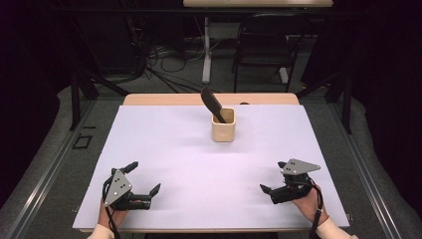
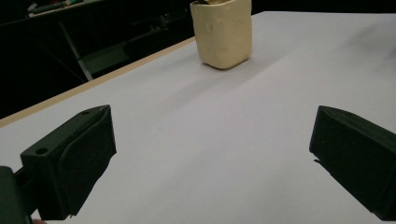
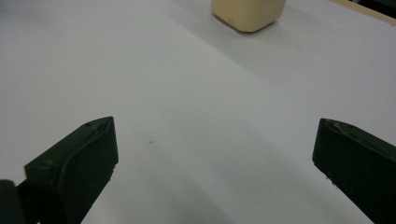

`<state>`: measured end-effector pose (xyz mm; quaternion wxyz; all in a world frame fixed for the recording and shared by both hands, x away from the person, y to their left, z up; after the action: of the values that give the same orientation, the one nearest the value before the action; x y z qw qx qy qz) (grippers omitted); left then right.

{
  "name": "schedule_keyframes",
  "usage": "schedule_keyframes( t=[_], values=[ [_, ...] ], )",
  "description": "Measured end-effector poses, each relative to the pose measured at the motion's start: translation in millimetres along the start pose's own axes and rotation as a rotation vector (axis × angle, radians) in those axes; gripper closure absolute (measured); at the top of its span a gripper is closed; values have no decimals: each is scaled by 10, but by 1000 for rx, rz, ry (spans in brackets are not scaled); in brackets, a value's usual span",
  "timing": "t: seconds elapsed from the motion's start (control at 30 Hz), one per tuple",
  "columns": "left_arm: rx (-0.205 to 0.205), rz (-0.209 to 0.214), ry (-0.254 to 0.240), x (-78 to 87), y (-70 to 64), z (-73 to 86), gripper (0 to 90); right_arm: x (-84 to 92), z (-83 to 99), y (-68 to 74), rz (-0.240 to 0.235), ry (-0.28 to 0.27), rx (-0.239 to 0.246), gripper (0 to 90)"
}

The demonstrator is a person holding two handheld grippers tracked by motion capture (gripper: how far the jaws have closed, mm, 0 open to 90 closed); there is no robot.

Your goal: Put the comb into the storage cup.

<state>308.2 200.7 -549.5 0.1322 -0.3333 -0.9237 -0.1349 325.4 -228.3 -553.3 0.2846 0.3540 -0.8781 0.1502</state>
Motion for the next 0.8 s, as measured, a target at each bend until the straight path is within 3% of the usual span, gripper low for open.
schedule_keyframes(
  t=[0.3,0.6,0.8],
  values=[
    [3,2,-3,10,5,2,5,47,98,105,11,-9,23,0],
    [-2,1,5,6,11,7,5,107,86,116,19,-43,33,0],
    [-2,3,8,5,12,10,5,109,101,95,18,-37,25,0]
  ],
)
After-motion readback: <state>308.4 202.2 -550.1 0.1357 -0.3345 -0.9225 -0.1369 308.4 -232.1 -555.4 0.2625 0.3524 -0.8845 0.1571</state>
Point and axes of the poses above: each handheld gripper's, and its own axes: x roughly backward along the jaws, z roughly out of its underside, y roughly to its left, the point moved 6 cm from there along -x, roughly forward along the jaws, and after that the axes turned 2 degrees about y, right-handed, at the moved point
